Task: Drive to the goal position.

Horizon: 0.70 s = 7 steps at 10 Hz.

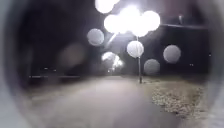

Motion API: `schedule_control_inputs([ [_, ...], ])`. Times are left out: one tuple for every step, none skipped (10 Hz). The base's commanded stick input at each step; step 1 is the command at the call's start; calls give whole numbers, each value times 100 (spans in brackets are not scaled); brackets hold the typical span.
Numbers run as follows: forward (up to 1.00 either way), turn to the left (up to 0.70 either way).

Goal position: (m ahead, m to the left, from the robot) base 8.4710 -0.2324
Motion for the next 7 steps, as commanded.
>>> schedule_control_inputs([
  [70,0],
  [70,0],
  [70,0],
  [70,0],
  [70,0],
  [70,0],
  [70,0],
])
